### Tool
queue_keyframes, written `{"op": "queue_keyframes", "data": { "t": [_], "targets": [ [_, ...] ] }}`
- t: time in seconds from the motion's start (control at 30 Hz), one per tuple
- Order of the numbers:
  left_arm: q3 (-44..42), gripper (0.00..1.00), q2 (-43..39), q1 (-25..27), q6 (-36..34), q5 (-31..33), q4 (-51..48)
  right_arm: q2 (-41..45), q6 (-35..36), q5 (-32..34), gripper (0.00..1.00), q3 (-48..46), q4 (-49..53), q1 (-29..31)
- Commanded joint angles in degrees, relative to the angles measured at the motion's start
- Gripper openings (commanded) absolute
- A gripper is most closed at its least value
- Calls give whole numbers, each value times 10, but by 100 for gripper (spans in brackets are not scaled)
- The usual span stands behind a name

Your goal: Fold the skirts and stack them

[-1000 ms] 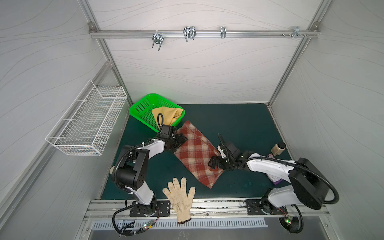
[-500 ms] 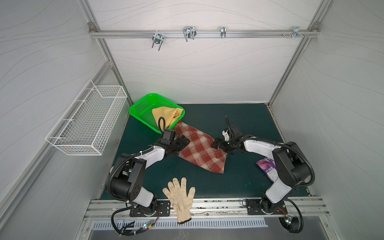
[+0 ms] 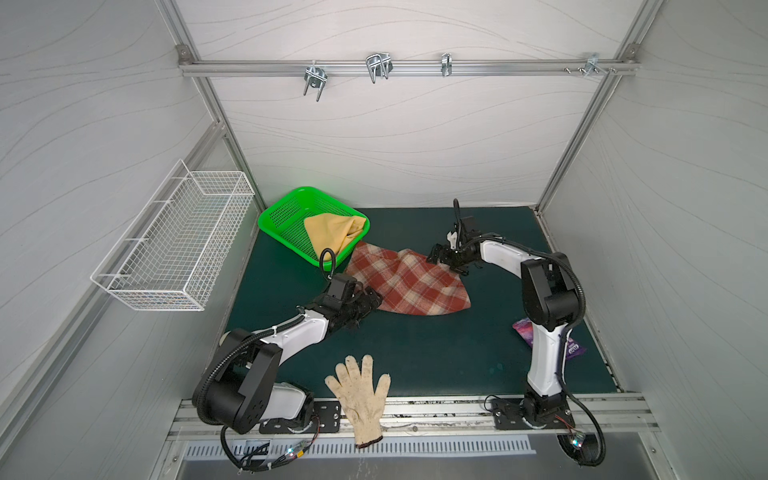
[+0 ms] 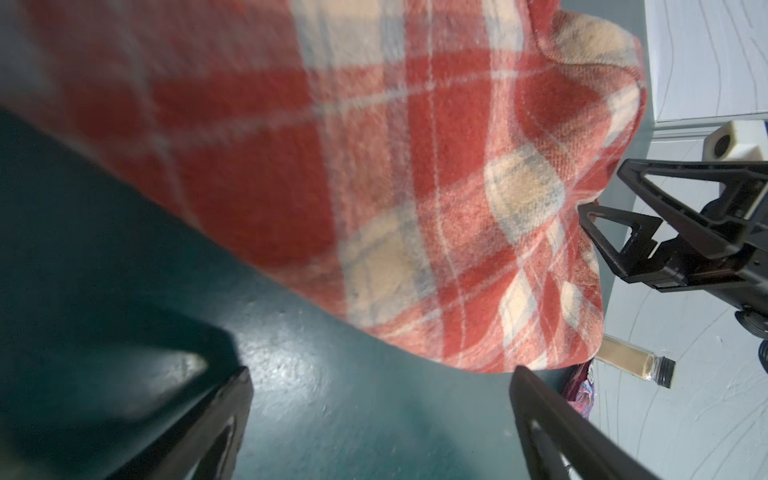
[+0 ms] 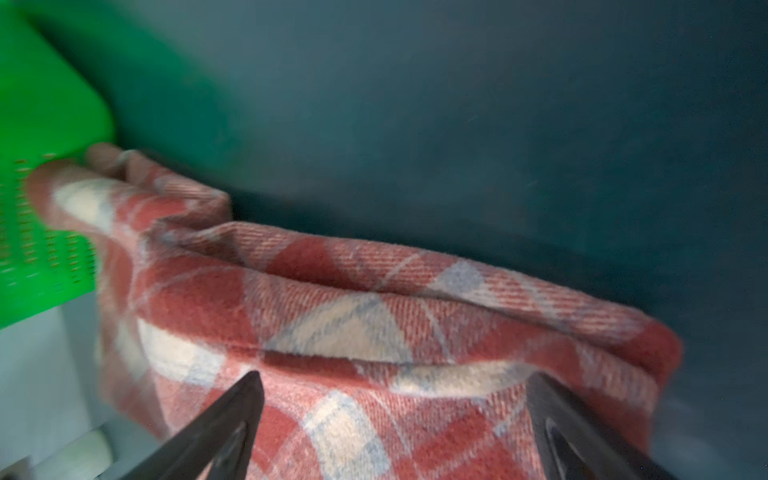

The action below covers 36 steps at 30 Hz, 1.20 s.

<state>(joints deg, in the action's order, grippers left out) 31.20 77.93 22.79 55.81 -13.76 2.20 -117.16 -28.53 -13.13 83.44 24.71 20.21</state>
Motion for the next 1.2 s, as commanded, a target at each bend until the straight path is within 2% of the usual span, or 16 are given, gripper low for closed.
{"op": "queue_keyframes", "data": {
  "t": [0.0, 0.27, 0.43, 0.63, 0.77, 0.93, 1.17],
  "targets": [
    [16, 97, -12, 6, 5, 16, 20, -12, 29, 64, 99, 7, 110, -25],
    [70, 97, -8, 15, -5, 28, -8, 81, 54, 94, 99, -38, 110, -69],
    [114, 97, 7, 21, -18, 28, -31, 147, 50, 54, 99, -62, 77, -68],
    [215, 97, 59, 23, -66, 9, -86, 240, 31, 47, 99, -129, 47, -65],
    [260, 97, 103, 23, -79, -18, -85, 278, 43, 70, 99, -190, 33, -67],
    [298, 99, 152, 27, -91, -33, -89, 272, 43, 49, 96, -231, 19, -92],
    [323, 99, 205, 28, -93, -39, -87, 222, 47, 30, 94, -237, 6, -103]
  ]
}}
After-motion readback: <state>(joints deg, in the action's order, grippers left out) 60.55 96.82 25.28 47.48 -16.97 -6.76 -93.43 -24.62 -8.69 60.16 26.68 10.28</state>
